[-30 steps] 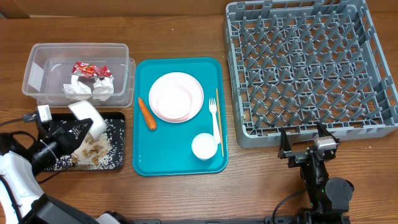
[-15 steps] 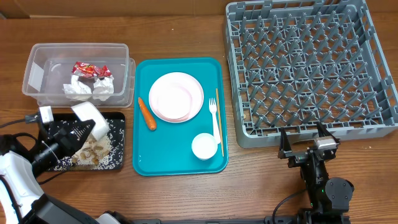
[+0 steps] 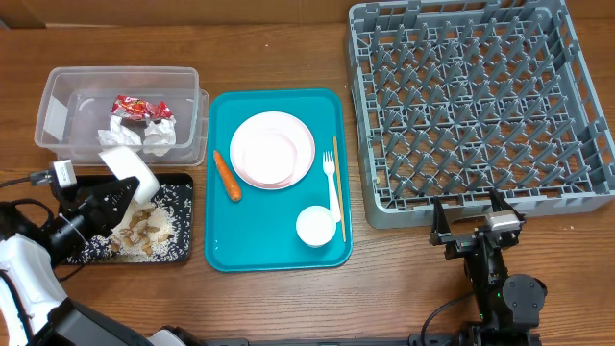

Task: Sort waste into correct bins and load items into the dishwasher
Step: 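Tilt the bowl with the left gripper to dump rice onto the black tray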

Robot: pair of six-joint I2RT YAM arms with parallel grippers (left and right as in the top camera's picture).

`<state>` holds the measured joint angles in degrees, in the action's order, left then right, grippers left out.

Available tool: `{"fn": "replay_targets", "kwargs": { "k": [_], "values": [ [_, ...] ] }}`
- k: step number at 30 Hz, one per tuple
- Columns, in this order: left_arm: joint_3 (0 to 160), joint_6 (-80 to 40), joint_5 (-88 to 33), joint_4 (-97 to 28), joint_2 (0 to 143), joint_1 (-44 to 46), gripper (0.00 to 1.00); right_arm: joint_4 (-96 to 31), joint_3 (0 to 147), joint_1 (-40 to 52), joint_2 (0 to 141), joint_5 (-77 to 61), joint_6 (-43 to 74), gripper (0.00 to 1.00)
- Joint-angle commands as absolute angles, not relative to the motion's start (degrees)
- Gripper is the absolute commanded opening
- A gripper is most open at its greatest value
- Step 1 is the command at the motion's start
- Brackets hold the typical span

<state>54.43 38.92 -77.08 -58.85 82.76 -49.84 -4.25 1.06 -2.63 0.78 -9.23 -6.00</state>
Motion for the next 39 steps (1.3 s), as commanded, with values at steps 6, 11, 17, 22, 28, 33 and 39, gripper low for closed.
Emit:
{"fn": "replay_targets", "kwargs": {
  "k": [6,11,17,22,28,33,39],
  "values": [
    [51.2,38.3,-80.3,-57.4,83.2,-49.5,0.05,-3.9,0.4,-3.0,0.2,-9.5,-5.6,1.0],
    [51.1,38.0,-81.2,-56.9,83.2,-49.5,0.14,-3.9,0.4,-3.0,0.2,-9.5,-5.6,1.0],
    [51.1,34.8,-80.4,-54.6,83.2,-49.4,0.13,-3.9,0.4,-3.0,0.2,-9.5,-5.6,1.0],
    [51.1,32.0,-77.4,-54.5,83.2,-49.4,0.04,-3.9,0.4,-3.0,0.2,-9.5,-5.6,1.0],
    [51.1,32.6,-74.6,-54.0,83.2,-49.4,0.04,-3.9,0.4,-3.0,0.2,-9.5,-5.6,1.0],
    [51.1,32.6,-72.9,-54.1,83.2,-49.4,0.04,-3.9,0.4,-3.0,0.2,-9.5,-5.6,1.0],
    [51.4,28.1,-72.8,-52.9,83.2,-49.4,0.06,-3.9,0.4,-3.0,0.2,-9.5,-5.6,1.0]
  ]
}}
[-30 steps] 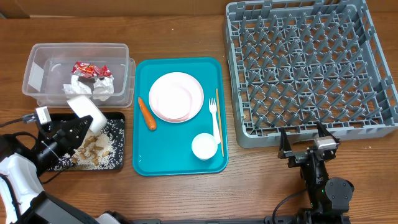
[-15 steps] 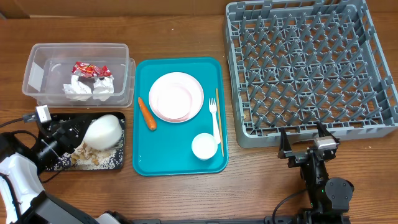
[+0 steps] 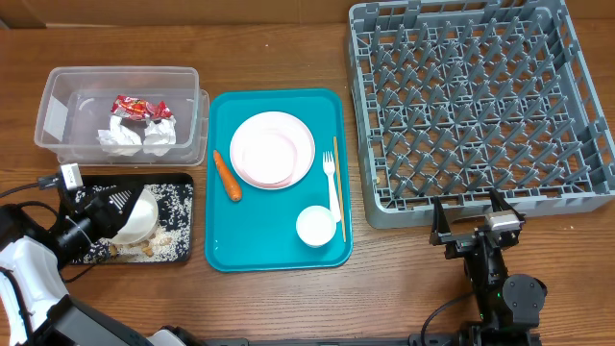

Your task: Sort waste into correct bins and load items into the dishwasher

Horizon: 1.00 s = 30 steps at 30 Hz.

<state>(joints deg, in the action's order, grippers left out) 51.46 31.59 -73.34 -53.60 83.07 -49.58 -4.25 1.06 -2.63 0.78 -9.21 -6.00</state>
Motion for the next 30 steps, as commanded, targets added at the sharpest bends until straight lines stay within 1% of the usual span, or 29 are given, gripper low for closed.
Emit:
{"fn": "replay_targets", "kwargs": {
  "k": [1,3,6,10,11,12,13,15,16,17,18,19,20,23,24,25,26,30],
  "values": [
    [51.7,26.7,-72.4,-52.6,83.1,-49.4,0.06,-3.9,0.4,-3.0,0.2,-9.5,-5.6,1.0],
    [53.2,23.4,-68.9,-52.6,83.1,-49.4,0.04,-3.9,0.4,-3.0,0.2,-9.5,-5.6,1.0],
    [56.5,16.6,-57.8,-53.5,82.5,-48.6,0.04,-4.0,0.4,-3.0,0.2,-9.5,-5.6,1.0],
    [60.6,8.6,-45.1,-54.0,80.6,-44.4,0.05,-3.9,0.4,-3.0,0.2,-9.5,-5.6,1.0],
    [61.5,7.3,-42.5,-54.0,80.0,-42.7,0.07,-3.9,0.4,-3.0,0.2,-9.5,-5.6,1.0],
    [62.5,6.0,-40.1,-54.0,79.3,-40.9,0.12,-3.9,0.4,-3.0,0.2,-9.5,-5.6,1.0],
    [63.5,4.6,-37.2,-54.0,78.7,-38.9,0.13,-3.9,0.4,-3.0,0.2,-9.5,-5.6,1.0],
    [65.2,1.8,-30.0,-54.0,77.4,-33.9,0.23,-3.9,0.4,-3.0,0.2,-9.5,-5.6,1.0],
    [65.7,0.6,-26.3,-54.0,76.9,-31.3,0.24,-4.0,0.4,-3.0,0.2,-9.5,-5.6,1.0],
    [66.0,-0.4,-23.0,-54.0,76.6,-28.6,0.27,-3.9,0.4,-3.0,0.2,-9.5,-5.6,1.0],
    [66.0,-0.9,-19.4,-54.0,76.5,-25.5,0.27,-3.9,0.4,-3.0,0.2,-9.5,-5.6,1.0],
    [65.9,-0.9,-16.5,-54.1,76.5,-22.9,0.4,-3.9,0.4,-3.0,0.2,-9.5,-5.6,1.0],
    [65.7,-0.9,-13.8,-54.1,76.8,-20.4,1.0,-3.9,0.4,-3.0,0.2,-9.5,-5.6,1.0],
    [65.6,-0.5,-7.3,-54.3,78.3,-14.1,0.99,-3.9,0.4,-3.0,0.2,-9.5,-5.6,1.0],
    [65.6,-0.4,-6.5,-54.2,78.7,-12.7,0.97,-3.9,0.4,-3.0,0.2,-9.5,-5.6,1.0],
    [65.6,-0.4,-5.8,-54.0,79.3,-11.6,0.98,-3.9,0.4,-3.0,0.2,-9.5,-5.6,1.0],
    [65.6,-0.4,-5.3,-54.0,79.7,-10.8,1.0,-4.0,0.4,-3.0,0.2,-9.5,-5.6,1.0],
    [65.6,-0.8,-3.2,-54.4,81.5,-10.2,1.0,-3.9,0.4,-3.0,0.2,-9.5,-5.6,1.0]
  ]
}}
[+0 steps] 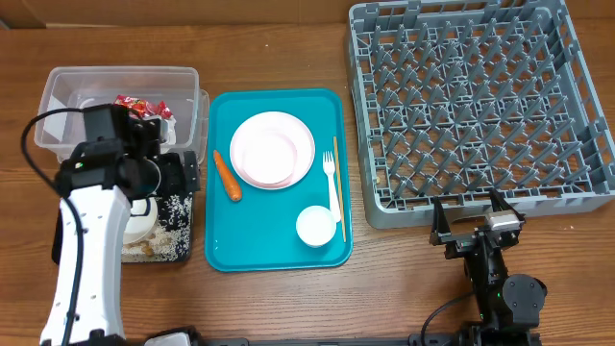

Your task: Sort waste into correct bins and load items into the dishwasher

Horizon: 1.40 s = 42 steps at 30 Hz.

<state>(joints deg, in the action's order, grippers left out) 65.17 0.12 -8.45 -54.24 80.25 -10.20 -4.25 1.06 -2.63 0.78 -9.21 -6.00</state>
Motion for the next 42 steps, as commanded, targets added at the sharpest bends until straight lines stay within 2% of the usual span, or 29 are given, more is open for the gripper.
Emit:
{"fn": "replay_targets", "kwargs": {
  "k": [1,6,8,9,11,12,15,20,31,34,36,37,42],
  "values": [
    [65.6,-0.8,-3.2,-54.4,81.9,-10.3,1.0,-3.9,0.4,-3.0,0.2,-9.5,-5.6,1.0],
    [65.6,-1.8,-5.7,-54.9,82.5,-10.6,1.0,-3.9,0.4,-3.0,0.2,-9.5,-5.6,1.0],
    [65.6,-3.3,-2.2,-55.9,82.5,-10.6,0.94,-3.9,0.4,-3.0,0.2,-9.5,-5.6,1.0],
    [65.6,-4.3,-0.2,-56.4,82.6,-10.6,0.86,-4.0,0.4,-3.0,0.2,-9.5,-5.6,1.0],
    [65.6,-5.7,2.5,-56.9,82.6,-10.6,0.56,-3.9,0.4,-3.0,0.2,-9.5,-5.6,1.0],
    [65.4,-6.7,3.1,-56.9,82.6,-10.6,0.52,-3.9,0.4,-3.0,0.2,-9.5,-5.6,1.0],
    [64.5,-8.0,3.7,-56.5,82.6,-10.6,0.6,-3.9,0.4,-3.0,0.2,-9.5,-5.6,1.0],
    [60.6,-11.2,9.6,-52.5,82.6,-10.6,0.64,-3.9,0.4,-3.0,0.2,-9.5,-5.6,1.0],
    [52.0,-11.6,10.9,-44.0,83.2,-10.6,0.68,-3.9,0.4,-3.0,0.2,-9.5,-5.6,1.0],
    [51.8,-11.6,11.0,-43.3,83.2,-10.6,0.66,-3.9,0.4,-3.0,0.2,-9.5,-5.6,1.0],
    [51.8,-11.6,10.9,-43.0,83.2,-10.6,0.56,-3.9,0.4,-3.0,0.2,-9.5,-5.6,1.0],
    [51.8,-11.6,11.0,-42.9,83.2,-10.6,0.54,-3.9,0.4,-3.0,0.2,-9.5,-5.6,1.0],
    [51.8,-11.6,11.0,-42.6,83.2,-10.6,0.55,-3.9,0.4,-3.0,0.2,-9.5,-5.6,1.0]
  ]
}}
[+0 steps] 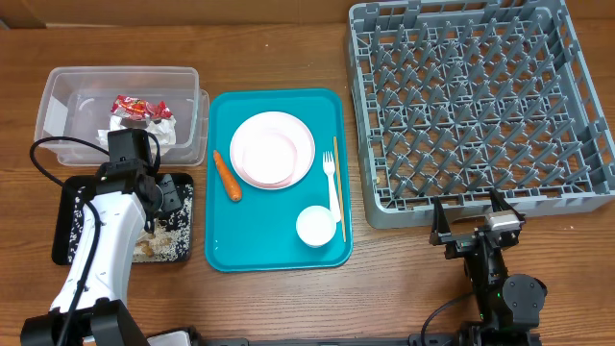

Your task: Sort waste into correct bins and load items into the dishwasher

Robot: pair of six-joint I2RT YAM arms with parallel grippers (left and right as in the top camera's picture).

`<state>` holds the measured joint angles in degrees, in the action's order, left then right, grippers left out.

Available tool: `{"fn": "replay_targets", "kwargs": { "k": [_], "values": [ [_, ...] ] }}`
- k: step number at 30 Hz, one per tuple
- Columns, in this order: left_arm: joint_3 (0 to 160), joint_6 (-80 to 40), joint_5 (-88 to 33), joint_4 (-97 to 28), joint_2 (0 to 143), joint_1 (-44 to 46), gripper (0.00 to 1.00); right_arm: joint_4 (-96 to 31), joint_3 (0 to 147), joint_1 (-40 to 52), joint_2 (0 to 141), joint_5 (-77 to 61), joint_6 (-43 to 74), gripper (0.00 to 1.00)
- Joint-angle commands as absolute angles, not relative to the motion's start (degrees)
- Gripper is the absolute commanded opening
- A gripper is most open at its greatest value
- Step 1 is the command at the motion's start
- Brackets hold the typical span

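My left gripper (169,194) hangs over the right part of the black tray (65,223) of rice and food scraps. Its fingers look open with nothing in them. The white left arm covers the tray's middle, so I cannot see a bowl there. On the teal tray (277,252) lie a pink plate (272,149), a carrot (227,175), a white fork (332,185), a thin wooden stick (339,197) and a small white cup (316,226). My right gripper (470,223) rests open in front of the grey dish rack (480,106).
A clear plastic bin (58,106) at the back left holds a red wrapper (140,107) and crumpled paper (159,134). The dish rack fills the right half of the table. Bare wood lies along the front edge.
The left arm has shifted back and lower. Its gripper was near the clear bin's right corner and is now over the black tray's right side. The right arm has not moved.
First my left gripper held a white bowl tipped over the black tray. Then the bowl was turned mouth-down on the rice. Then the arm stood raised between bin and tray, the bowl lying beneath it. Now the gripper hangs over the tray, with the bowl out of sight.
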<state>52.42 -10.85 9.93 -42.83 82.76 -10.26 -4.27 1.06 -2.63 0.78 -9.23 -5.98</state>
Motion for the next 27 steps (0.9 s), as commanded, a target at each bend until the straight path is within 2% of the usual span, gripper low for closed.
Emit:
{"fn": "replay_targets", "kwargs": {
  "k": [1,16,22,27],
  "values": [
    [51.8,-11.6,11.0,-42.5,83.2,-10.6,0.55,-3.9,0.4,-3.0,0.2,-9.5,-5.6,1.0],
    [48.7,-11.8,14.1,-38.4,83.2,-10.6,0.61,-3.9,0.4,-3.0,0.2,-9.5,-5.6,1.0],
    [47.4,-11.8,14.2,-36.5,83.2,-10.6,0.54,-3.9,0.4,-3.0,0.2,-9.5,-5.6,1.0],
    [45.7,-11.8,14.2,-34.4,83.2,-10.6,0.54,-3.9,0.4,-3.0,0.2,-9.5,-5.6,1.0]
  ]
}}
